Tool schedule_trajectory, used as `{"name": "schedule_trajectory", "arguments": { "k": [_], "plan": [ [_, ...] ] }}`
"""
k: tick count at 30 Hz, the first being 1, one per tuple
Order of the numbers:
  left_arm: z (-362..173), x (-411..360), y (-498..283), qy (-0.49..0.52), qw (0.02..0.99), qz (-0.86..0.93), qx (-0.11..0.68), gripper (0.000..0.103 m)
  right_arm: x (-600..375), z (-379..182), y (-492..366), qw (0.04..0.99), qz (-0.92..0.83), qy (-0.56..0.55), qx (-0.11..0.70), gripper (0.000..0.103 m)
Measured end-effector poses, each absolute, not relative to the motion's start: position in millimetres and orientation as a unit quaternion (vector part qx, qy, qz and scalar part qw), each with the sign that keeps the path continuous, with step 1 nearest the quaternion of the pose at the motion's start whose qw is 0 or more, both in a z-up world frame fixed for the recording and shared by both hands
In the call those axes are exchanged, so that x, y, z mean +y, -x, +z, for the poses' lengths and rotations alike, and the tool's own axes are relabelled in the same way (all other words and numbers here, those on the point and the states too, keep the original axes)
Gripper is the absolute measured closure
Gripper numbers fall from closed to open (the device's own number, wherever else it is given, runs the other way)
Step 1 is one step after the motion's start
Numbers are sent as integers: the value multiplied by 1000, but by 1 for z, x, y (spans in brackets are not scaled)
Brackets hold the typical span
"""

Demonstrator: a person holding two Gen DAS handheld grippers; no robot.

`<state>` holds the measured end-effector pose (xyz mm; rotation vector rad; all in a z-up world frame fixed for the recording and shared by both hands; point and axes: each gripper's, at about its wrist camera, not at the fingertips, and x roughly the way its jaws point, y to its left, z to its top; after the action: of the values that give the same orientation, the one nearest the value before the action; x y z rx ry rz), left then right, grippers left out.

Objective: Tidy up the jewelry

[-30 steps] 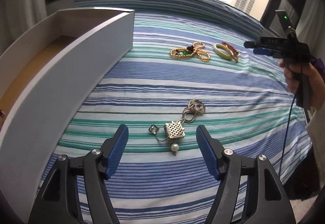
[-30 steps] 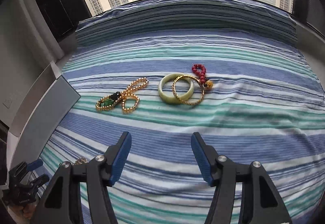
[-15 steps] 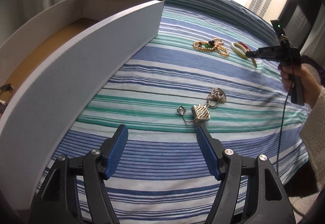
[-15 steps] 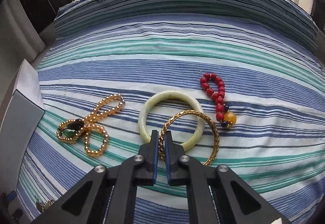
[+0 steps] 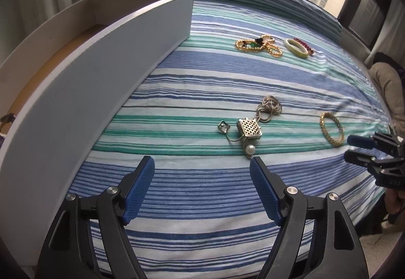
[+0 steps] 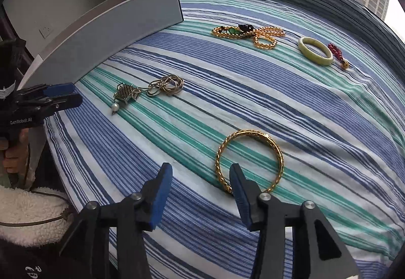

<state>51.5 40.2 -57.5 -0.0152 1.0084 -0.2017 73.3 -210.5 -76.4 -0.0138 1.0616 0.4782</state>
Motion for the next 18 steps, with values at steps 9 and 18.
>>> {"name": "schedule_trajectory", "arguments": {
  "k": [9, 18],
  "plan": [
    [-61, 2, -57, -47, 862, -144, 484, 23, -268, -81, -35, 850, 151, -102, 494, 55],
    [-79, -20, -93, -92, 854, -167, 484, 23, -260, -77, -42, 854, 147, -105, 488, 55]
  ]
}}
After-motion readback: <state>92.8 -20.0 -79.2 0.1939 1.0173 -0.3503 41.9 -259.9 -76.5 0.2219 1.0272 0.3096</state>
